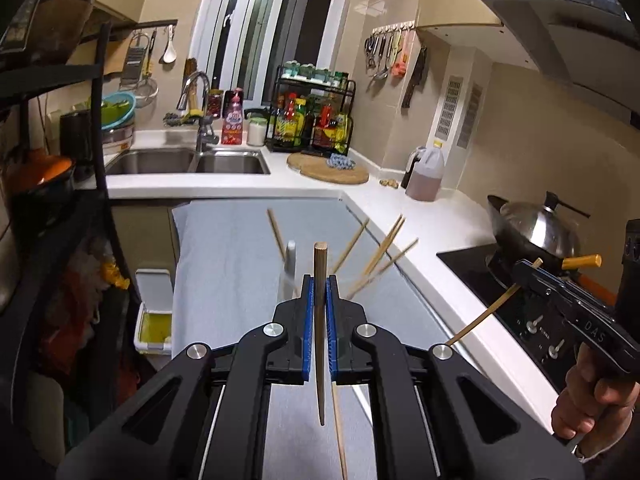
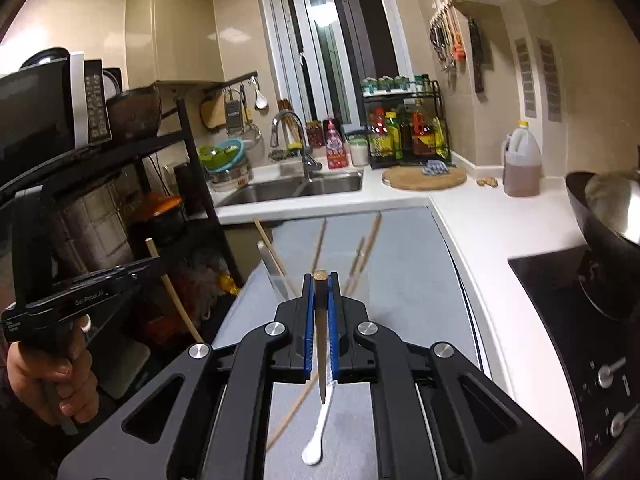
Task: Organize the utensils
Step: 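Carry the chopsticks above the clear container and lower them in with both grippers, then open both grippers to drop the chopsticks into the container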
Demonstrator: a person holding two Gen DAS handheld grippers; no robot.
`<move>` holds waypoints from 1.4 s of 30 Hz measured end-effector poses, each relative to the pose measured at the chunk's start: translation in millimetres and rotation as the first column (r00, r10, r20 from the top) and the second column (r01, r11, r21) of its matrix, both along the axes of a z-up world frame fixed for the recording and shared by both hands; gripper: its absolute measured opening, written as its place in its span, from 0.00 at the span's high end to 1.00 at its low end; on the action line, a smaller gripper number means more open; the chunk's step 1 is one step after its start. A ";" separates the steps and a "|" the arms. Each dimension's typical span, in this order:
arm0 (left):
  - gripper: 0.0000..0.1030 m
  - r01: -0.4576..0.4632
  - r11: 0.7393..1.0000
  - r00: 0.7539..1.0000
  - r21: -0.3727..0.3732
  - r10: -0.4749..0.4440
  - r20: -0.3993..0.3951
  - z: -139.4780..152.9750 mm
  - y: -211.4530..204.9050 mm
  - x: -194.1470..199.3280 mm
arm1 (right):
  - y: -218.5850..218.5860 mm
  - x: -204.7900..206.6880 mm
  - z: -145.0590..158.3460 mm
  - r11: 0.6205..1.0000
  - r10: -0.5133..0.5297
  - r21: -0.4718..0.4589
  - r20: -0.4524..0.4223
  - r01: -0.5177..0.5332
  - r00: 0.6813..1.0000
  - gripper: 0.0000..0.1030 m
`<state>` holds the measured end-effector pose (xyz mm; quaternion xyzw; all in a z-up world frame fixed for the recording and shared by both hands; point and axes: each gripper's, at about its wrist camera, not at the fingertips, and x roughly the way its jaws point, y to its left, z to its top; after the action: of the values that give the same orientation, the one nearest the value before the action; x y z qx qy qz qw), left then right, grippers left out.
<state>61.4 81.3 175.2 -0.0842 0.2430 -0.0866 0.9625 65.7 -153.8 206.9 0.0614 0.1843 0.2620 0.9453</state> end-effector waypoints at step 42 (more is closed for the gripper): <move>0.73 -0.033 0.997 0.993 0.073 0.024 0.114 27.0 -13.3 104.7 | 43.5 104.2 11.7 0.996 -0.074 -0.048 0.061 0.077 0.995 0.66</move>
<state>166.1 68.0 202.3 -0.0466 0.1901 -0.0683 0.9783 169.9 -110.3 218.6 0.0367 0.1606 0.2230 0.9608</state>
